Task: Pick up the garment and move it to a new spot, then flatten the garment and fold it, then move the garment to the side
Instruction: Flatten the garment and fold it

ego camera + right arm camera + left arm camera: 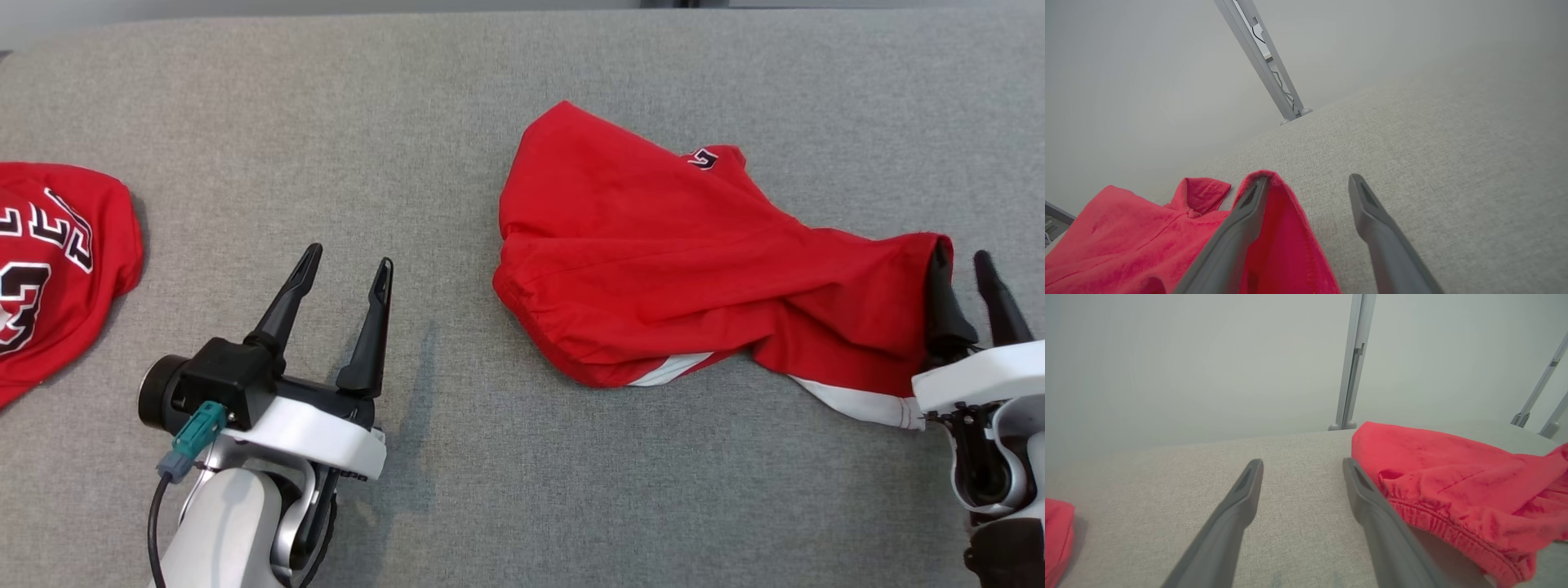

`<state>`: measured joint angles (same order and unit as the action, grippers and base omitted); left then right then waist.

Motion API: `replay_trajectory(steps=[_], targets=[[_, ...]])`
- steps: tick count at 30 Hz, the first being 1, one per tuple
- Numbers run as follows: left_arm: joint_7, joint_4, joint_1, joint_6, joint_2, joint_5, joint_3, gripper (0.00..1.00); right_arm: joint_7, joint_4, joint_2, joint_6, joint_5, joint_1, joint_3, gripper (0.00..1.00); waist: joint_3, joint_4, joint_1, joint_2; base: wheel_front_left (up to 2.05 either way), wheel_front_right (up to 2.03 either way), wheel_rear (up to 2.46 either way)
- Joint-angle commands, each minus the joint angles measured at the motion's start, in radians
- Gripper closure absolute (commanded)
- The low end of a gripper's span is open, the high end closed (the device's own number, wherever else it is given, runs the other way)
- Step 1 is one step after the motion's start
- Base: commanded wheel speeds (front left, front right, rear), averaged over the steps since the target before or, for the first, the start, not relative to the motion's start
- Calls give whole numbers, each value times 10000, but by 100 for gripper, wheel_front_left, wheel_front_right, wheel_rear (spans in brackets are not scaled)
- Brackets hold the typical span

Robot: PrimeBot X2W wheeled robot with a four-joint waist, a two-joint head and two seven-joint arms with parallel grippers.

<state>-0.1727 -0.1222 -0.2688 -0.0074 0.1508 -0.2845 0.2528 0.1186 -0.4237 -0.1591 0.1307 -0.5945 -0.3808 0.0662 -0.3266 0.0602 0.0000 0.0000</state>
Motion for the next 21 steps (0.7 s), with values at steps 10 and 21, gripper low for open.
replay_trajectory(steps=[10, 21], targets=[[-120, 413, 724, 448, 170, -165, -323, 0, 960, 1718, -284, 1, 2013, 1076, -14, 0, 954, -283, 0, 0, 0, 0, 0], [-32, 973, 1889, 953, 352, -191, -511, 0, -349, 4693, 694, 1, 4051, 2813, -170, 0, 1916, -545, 0, 0, 0, 0, 0]])
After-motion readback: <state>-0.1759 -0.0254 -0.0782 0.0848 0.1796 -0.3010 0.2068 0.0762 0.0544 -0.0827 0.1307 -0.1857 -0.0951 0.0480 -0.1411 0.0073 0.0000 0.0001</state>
